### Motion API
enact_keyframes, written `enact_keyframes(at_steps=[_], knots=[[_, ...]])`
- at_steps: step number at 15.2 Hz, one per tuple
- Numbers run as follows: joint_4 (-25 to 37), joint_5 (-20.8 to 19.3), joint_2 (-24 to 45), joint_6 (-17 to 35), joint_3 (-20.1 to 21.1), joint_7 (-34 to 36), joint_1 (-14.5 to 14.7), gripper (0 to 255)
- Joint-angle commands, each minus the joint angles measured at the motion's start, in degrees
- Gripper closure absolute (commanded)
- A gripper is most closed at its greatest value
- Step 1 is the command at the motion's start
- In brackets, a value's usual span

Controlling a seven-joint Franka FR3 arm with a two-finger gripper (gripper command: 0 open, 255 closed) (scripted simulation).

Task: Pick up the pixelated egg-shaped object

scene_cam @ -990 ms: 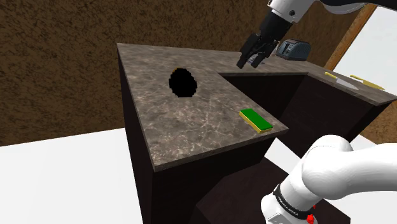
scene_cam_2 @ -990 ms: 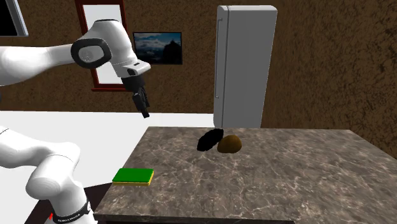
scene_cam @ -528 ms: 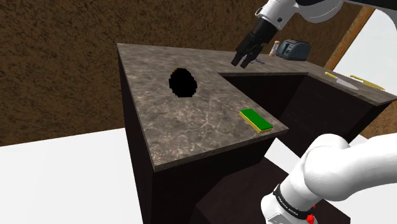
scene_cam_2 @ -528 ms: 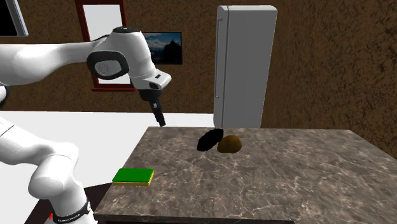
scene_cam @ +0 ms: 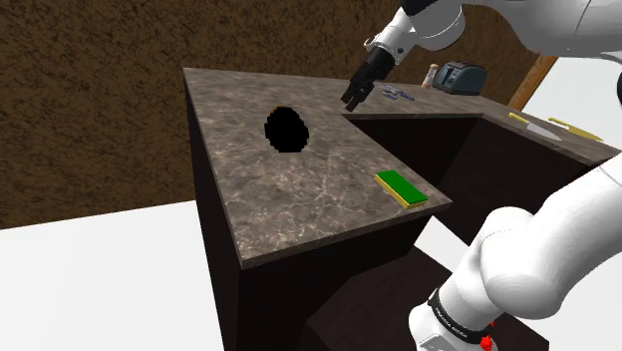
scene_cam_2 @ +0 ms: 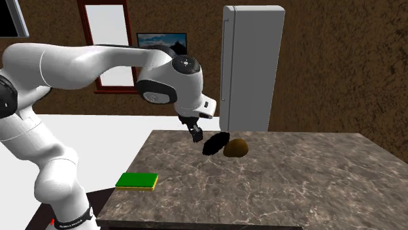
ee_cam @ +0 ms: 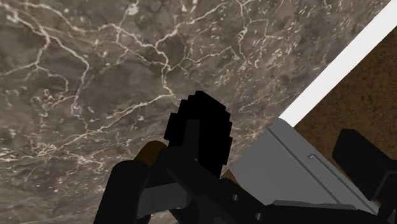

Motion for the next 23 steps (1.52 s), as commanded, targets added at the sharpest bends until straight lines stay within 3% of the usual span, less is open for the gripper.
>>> enact_keyframes(at_steps=[1, 5, 10, 20, 21, 23], knots=[[4.8, 6.0, 7.4, -3.7, -4.0, -7.5, 1.2, 0], [17.3, 18.6, 24.3, -14.8, -7.8, -19.3, -0.8, 0], [37.0, 31.9, 44.7, -29.1, -3.6, -26.0, -9.8, 0], [33.9, 31.7, 46.4, -26.3, -3.0, -29.7, -9.5, 0], [34.0, 31.8, 46.4, -26.3, -3.0, -29.6, -9.5, 255], [34.0, 31.8, 46.5, -26.3, -3.0, -29.6, -9.5, 255]])
